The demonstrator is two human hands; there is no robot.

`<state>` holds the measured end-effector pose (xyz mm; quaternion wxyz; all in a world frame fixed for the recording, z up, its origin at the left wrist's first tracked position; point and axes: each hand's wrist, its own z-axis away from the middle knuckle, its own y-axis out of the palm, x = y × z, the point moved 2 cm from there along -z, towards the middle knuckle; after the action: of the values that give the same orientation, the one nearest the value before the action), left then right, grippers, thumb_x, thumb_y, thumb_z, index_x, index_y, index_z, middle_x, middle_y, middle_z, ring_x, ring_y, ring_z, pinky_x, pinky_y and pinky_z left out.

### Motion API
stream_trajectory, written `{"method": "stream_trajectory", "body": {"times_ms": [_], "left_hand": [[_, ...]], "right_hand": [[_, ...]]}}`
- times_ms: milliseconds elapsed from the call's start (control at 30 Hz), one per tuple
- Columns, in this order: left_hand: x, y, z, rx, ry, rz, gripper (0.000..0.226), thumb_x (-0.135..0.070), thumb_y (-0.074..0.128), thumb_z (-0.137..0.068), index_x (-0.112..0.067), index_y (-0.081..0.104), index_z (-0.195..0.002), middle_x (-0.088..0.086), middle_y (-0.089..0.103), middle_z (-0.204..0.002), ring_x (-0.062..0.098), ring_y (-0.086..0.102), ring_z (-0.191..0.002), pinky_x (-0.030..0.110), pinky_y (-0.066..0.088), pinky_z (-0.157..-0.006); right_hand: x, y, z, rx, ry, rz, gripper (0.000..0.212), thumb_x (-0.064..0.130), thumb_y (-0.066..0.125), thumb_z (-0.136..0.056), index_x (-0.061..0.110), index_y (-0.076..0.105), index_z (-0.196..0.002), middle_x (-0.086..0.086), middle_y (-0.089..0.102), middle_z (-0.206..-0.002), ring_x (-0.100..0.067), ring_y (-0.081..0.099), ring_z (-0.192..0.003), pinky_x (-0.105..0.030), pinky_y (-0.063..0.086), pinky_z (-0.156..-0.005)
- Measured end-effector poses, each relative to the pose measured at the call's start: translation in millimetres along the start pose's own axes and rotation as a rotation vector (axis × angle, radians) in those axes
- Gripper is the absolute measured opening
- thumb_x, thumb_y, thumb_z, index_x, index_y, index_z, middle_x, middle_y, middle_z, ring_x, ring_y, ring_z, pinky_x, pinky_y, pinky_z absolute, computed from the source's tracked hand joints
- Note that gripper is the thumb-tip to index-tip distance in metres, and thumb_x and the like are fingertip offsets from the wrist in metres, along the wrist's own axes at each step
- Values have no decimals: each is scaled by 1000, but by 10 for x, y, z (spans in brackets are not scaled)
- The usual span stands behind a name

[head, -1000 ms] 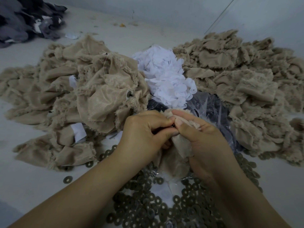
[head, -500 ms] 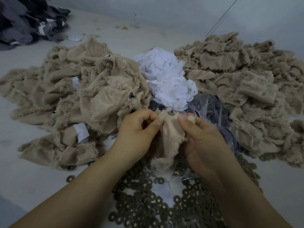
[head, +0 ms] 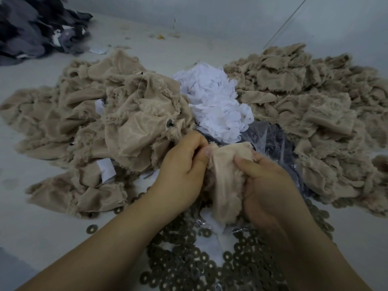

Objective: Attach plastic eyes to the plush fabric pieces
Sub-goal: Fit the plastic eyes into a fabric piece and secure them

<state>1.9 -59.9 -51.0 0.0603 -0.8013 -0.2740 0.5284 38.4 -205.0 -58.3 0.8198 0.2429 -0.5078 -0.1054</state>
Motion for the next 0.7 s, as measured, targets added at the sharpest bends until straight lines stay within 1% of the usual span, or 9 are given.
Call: {"method": "stream_trajectory", "body": {"times_ms": [67, 167, 233, 300, 367, 467, 533, 633, 700], "left_hand": [[11, 11, -2, 17, -46, 55, 24, -18, 52, -99, -13, 50, -76, -13, 45, -64, 0, 43, -60, 13, 36, -56], [-7, 57, 26, 64, -70, 108, 26, -35, 61, -87, -11, 56, -77, -7, 49, -63, 0, 45, -58, 16, 39, -55], [-10, 64, 45, 42, -57, 102, 25, -29, 65, -86, -10, 59, -73, -3, 52, -62, 0, 46, -57, 17, 39, -54], [14, 56, 42, 10, -106, 186, 26, -17, 63, -94, -13, 60, -68, -10, 50, -54, -1, 45, -51, 12, 37, -52], [42, 47, 26, 3, -146, 227, 29, -11, 60, -96, -15, 60, -67, -14, 50, -52, -2, 44, -49, 12, 37, -51], [51, 44, 16, -6, -134, 244, 27, -13, 58, -97, -3, 61, -72, -5, 51, -57, 3, 45, -54, 16, 40, -53], [53, 45, 17, -13, -120, 268, 28, -15, 58, -97, 0, 60, -74, -3, 50, -58, 4, 44, -54, 17, 40, -53], [53, 45, 24, -7, -94, 271, 27, -15, 57, -98, -1, 62, -76, -1, 50, -56, 3, 45, -53, 17, 40, -53], [57, 46, 32, -2, -87, 247, 24, -15, 56, -97, -4, 63, -76, -3, 54, -59, 3, 48, -56, 18, 42, -56]], "right_hand": [[-1, -30, -6, -16, 7, 39, 26, 5, 53, -99, 2, 63, -123, -20, 74, -108, -32, 73, -100, -43, 61, -84], [-35, -52, -8, -38, 5, 137, 25, 12, 56, -100, 7, 64, -123, -18, 75, -106, -33, 73, -99, -46, 61, -85], [-41, -57, -29, -64, -13, 102, 25, 10, 56, -99, 7, 63, -123, -20, 74, -108, -34, 73, -99, -48, 59, -88], [-35, -81, -60, -122, -47, 14, 30, 8, 58, -98, 6, 59, -128, -20, 72, -114, -32, 72, -102, -50, 57, -92], [-31, -101, -66, -160, -71, -19, 36, 12, 63, -95, 3, 57, -130, -21, 69, -119, -31, 71, -104, -50, 57, -93], [-44, -82, -25, -97, -59, 21, 50, 32, 72, -85, -6, 65, -116, -27, 71, -110, -38, 71, -102, -53, 58, -90], [-51, -46, 13, -1, 5, 72, 58, 41, 73, -81, -6, 68, -114, -27, 72, -109, -40, 71, -103, -52, 57, -90], [-89, 28, 63, 128, 118, 115, 55, 40, 75, -76, 0, 72, -113, -22, 73, -111, -33, 72, -104, -42, 60, -86], [-122, 73, 77, 152, 147, 84, 51, 30, 72, -79, -2, 69, -117, -24, 70, -117, -33, 69, -111, -42, 59, -91]]}}
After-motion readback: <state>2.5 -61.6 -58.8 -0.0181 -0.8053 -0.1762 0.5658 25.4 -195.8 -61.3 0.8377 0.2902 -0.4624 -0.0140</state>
